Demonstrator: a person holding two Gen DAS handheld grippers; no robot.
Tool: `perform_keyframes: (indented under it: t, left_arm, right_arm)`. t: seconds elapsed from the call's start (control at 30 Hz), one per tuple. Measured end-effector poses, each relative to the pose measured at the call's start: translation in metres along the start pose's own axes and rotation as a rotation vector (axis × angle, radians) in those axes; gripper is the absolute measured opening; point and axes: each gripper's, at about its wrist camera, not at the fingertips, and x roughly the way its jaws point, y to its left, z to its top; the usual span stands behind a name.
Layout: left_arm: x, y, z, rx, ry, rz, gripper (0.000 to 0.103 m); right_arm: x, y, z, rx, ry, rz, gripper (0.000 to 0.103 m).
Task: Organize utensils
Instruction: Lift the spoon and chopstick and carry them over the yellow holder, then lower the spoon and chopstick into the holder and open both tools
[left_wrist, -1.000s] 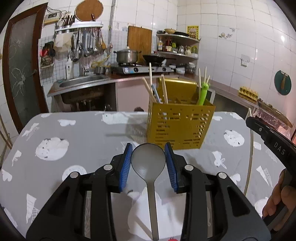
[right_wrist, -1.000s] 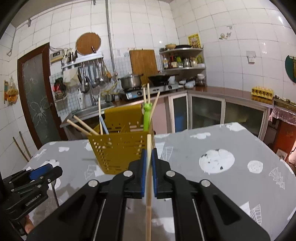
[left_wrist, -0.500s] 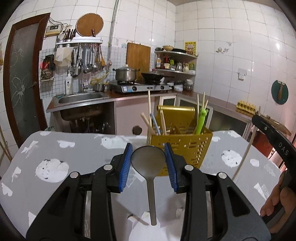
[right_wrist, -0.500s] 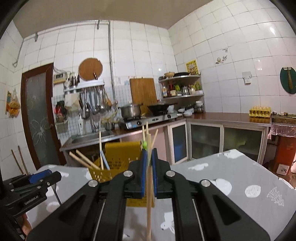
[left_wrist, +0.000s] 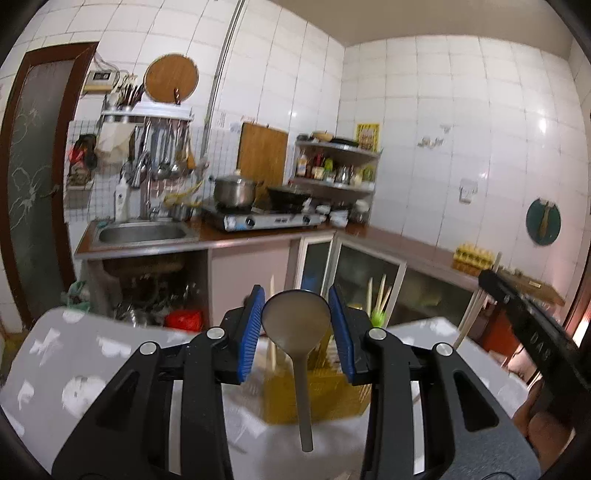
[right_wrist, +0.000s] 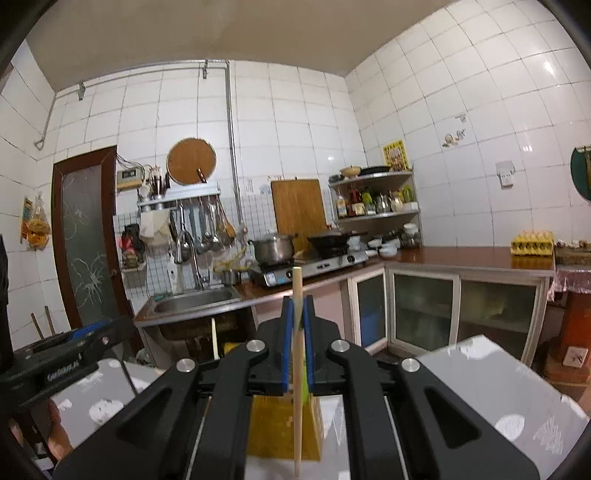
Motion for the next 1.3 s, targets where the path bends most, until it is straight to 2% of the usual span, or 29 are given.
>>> perform_keyframes:
  t: [0.17,0.4,0.57,0.77,0.93,1.07,1.1,1.13,1.17,1.2,1.23,1.3]
  left_arm:
    - [0.019,-0.013,0.037,0.022,-0.050,0.000,0.035]
    - [0.071,-0.016,0.046,0.032,-0.033,0.016,0.035]
    - [0.104,-0.018,0.028,0.052,-0.010,0.035,0.035]
    - [0.139,-0.018,-0.009,0.076,0.049,0.049,0.035]
    - [0.151,-0.008,-0.031,0.069,0.107,0.064,0.035]
    - [0.140,0.002,-0.031,0.031,0.133,0.056,0.036]
    - [0.132,0.002,-0.028,0.034,0.125,0.058,0.042]
    - [0.123,0.001,-0.025,0.037,0.114,0.063,0.053]
    - [0.112,0.002,-0.021,0.041,0.096,0.069,0.060]
    - [0.102,0.002,-0.018,0.043,0.082,0.073,0.072]
    - [0.088,0.003,-0.016,0.043,0.068,0.075,0.080]
    - [0.065,0.006,-0.012,0.045,0.052,0.082,0.087]
  right_arm:
    - [0.013,0.011,0.034,-0.026,-0.045,0.011,0.006]
    - [0.048,0.020,0.054,-0.038,-0.057,0.016,0.006]
    - [0.083,0.019,0.039,-0.057,-0.012,-0.003,0.006]
    - [0.121,0.003,0.003,-0.059,0.105,-0.017,0.006]
    - [0.144,-0.011,-0.036,-0.051,0.228,-0.022,0.006]
    - [0.145,-0.014,-0.054,-0.071,0.285,-0.042,0.007]
    - [0.145,-0.015,-0.056,-0.073,0.300,-0.047,0.010]
    - [0.143,-0.016,-0.056,-0.071,0.313,-0.055,0.016]
    - [0.140,-0.017,-0.056,-0.068,0.319,-0.059,0.044]
    - [0.132,-0.019,-0.054,-0.058,0.314,-0.065,0.068]
    - [0.125,-0.019,-0.053,-0.058,0.309,-0.065,0.069]
    - [0.109,-0.018,-0.050,-0.075,0.310,-0.069,0.070]
